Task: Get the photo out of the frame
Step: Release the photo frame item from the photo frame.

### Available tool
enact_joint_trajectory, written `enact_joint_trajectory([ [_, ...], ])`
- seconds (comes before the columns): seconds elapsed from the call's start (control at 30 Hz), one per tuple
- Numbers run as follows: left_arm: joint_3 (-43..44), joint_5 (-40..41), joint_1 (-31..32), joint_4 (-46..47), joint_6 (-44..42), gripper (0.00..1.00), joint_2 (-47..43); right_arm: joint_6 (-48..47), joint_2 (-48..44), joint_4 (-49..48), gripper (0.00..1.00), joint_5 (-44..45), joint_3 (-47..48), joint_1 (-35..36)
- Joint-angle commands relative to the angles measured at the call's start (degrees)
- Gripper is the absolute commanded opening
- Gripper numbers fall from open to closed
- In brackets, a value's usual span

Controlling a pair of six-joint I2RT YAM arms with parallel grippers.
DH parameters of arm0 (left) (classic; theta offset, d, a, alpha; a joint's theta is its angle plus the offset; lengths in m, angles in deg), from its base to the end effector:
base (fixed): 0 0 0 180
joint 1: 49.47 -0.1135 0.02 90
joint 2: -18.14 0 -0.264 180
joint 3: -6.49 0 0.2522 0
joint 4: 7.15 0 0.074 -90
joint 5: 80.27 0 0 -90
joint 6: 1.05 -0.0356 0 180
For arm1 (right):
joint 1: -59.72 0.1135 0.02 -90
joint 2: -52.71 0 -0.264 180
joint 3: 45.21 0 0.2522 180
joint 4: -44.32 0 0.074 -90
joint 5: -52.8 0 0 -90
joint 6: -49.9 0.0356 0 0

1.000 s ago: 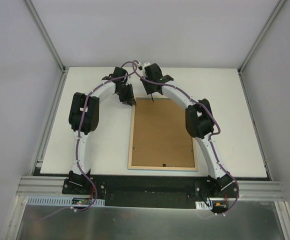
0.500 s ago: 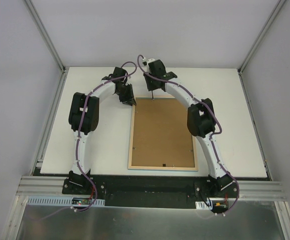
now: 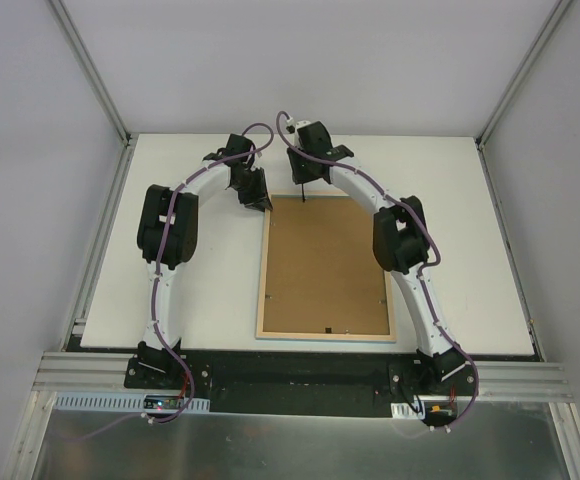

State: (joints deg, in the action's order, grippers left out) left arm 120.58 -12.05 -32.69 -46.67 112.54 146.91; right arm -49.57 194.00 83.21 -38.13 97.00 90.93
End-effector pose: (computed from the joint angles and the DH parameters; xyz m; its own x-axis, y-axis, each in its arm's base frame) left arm 0.4671 -0.1547 0.1686 -0.9021 -0.1161 -0.4156 0.1254 0.8511 -0.5099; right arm 0.4826 0.2930 0.2152 -0.4320 -0.4541 -0.7792 -0.6084 0.7845 -0.1199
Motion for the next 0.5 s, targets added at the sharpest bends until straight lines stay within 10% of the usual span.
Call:
enact_joint_trajectory([
  [0.0, -1.8, -1.4, 0.2, -3.2, 0.7, 0.0, -1.0, 1.7, 0.3, -1.2, 0.01, -1.2, 3.0, -0.1],
  [0.47, -1.8, -1.9, 0.3, -3.0, 0.7, 0.0, -0.9, 0.6, 1.0, -1.9, 0.01, 0.5, 3.7, -0.7],
])
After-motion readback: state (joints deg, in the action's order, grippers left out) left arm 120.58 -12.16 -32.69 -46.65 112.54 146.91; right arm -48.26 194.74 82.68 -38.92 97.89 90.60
